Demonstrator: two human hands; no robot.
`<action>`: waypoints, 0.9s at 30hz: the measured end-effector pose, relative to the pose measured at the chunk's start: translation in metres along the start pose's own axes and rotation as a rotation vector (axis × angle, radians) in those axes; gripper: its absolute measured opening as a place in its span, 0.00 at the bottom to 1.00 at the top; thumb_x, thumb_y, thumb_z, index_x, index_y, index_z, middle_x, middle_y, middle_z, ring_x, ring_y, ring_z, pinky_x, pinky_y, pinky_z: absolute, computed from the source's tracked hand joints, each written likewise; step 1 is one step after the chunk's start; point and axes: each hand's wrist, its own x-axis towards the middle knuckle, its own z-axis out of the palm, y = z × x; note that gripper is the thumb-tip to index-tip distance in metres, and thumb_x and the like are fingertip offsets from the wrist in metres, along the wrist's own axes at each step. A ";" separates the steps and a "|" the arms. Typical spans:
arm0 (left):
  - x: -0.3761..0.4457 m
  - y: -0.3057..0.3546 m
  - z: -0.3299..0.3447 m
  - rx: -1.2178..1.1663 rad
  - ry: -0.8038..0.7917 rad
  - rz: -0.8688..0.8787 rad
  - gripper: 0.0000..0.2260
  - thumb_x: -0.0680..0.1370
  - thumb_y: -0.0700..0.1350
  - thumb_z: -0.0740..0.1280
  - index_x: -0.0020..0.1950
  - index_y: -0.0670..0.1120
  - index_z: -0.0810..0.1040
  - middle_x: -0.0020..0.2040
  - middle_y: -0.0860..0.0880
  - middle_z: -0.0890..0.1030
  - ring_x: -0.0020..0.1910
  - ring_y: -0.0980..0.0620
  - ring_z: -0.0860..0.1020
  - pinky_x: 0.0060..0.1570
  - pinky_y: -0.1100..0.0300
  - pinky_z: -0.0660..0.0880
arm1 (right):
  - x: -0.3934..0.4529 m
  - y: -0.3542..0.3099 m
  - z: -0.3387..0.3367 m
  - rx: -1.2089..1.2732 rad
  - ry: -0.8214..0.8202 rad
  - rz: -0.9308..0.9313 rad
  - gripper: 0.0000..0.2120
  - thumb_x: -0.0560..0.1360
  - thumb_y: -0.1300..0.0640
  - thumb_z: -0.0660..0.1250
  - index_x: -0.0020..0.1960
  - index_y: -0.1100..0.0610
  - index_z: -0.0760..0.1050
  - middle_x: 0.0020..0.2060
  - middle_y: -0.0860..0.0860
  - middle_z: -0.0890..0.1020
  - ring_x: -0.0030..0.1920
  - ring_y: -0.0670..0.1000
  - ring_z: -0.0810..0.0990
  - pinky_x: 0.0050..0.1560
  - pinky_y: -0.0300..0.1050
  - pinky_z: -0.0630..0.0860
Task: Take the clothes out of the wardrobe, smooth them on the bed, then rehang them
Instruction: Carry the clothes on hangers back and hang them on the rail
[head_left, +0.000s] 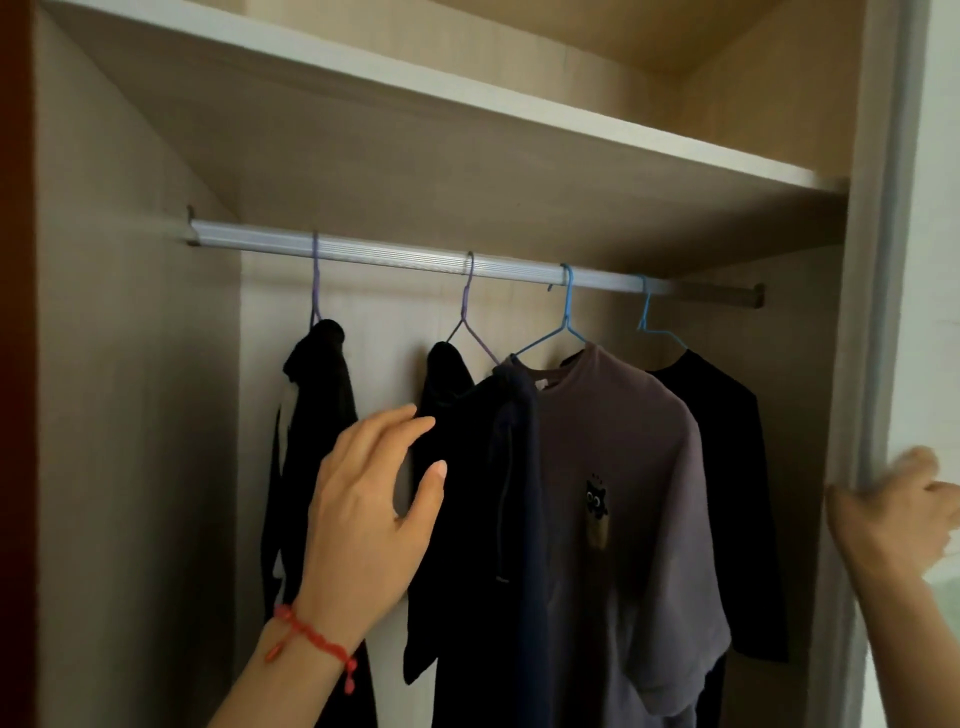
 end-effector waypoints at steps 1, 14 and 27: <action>0.000 -0.001 -0.006 0.029 0.010 0.015 0.20 0.74 0.53 0.58 0.60 0.45 0.76 0.60 0.49 0.77 0.61 0.57 0.69 0.61 0.59 0.66 | -0.003 -0.002 -0.002 -0.003 -0.004 0.001 0.26 0.66 0.64 0.72 0.56 0.61 0.60 0.55 0.72 0.68 0.55 0.73 0.67 0.51 0.65 0.70; -0.006 -0.012 -0.100 0.303 0.156 0.196 0.17 0.76 0.48 0.59 0.61 0.43 0.76 0.62 0.43 0.76 0.66 0.48 0.67 0.65 0.55 0.62 | -0.129 -0.078 -0.029 0.142 -0.023 -0.079 0.32 0.64 0.66 0.70 0.64 0.62 0.60 0.56 0.71 0.66 0.56 0.70 0.65 0.53 0.63 0.68; -0.032 -0.055 -0.213 0.270 0.349 0.306 0.19 0.77 0.45 0.59 0.67 0.43 0.68 0.68 0.42 0.70 0.70 0.46 0.64 0.70 0.50 0.61 | -0.294 -0.174 -0.068 0.203 -0.201 -0.172 0.32 0.73 0.50 0.66 0.71 0.61 0.58 0.61 0.66 0.65 0.63 0.65 0.63 0.53 0.62 0.69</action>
